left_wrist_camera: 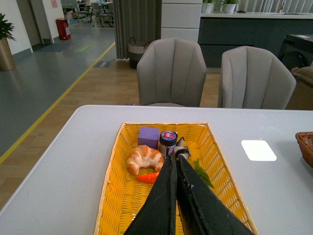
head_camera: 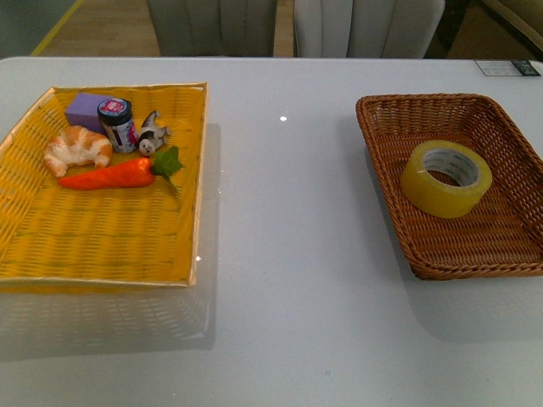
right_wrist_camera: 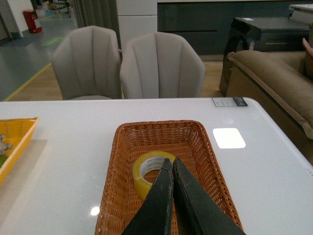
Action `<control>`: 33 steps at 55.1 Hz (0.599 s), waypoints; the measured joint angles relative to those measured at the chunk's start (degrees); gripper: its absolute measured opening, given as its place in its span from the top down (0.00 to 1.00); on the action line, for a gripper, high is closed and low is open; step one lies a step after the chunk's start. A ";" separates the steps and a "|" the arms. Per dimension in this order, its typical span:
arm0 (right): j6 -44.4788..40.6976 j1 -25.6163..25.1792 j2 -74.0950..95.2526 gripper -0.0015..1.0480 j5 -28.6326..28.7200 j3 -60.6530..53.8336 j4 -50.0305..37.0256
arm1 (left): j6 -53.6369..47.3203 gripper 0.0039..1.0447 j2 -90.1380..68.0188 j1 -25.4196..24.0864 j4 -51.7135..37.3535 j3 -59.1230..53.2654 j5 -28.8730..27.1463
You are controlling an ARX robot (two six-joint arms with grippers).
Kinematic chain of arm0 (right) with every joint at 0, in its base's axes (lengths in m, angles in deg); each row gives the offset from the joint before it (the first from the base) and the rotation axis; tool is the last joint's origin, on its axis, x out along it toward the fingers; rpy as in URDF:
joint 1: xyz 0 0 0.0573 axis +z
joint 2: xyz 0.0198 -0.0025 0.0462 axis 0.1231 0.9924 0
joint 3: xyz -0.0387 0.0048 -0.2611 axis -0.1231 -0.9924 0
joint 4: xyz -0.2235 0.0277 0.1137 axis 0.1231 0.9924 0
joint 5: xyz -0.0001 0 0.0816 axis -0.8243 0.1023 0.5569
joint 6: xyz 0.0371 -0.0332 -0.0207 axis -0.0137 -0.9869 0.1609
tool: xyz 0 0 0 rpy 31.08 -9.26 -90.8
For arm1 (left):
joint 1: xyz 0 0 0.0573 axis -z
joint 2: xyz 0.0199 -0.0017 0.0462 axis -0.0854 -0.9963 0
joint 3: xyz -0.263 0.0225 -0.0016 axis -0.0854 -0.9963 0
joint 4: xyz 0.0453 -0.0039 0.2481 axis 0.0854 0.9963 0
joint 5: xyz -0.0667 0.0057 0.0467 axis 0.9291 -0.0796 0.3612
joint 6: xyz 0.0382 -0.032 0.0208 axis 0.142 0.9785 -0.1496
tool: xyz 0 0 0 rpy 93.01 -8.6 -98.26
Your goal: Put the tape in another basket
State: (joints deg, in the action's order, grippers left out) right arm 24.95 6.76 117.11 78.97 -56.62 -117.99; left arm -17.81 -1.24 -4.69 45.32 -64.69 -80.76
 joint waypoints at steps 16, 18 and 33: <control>-0.02 0.11 -11.08 0.98 0.00 -0.02 10.34 | -0.02 0.99 0.00 0.00 0.00 0.00 0.00; -0.02 0.11 -12.22 0.98 0.02 -0.02 11.43 | -0.02 0.99 0.00 0.00 0.00 0.00 0.00; -0.02 0.11 -18.67 0.98 0.00 -0.02 17.75 | -0.02 0.99 0.00 0.00 0.00 0.00 0.00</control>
State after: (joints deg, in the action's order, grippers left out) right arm 24.93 6.87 98.44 78.97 -56.64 -100.24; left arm -17.83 -1.24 -4.69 45.32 -64.69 -80.76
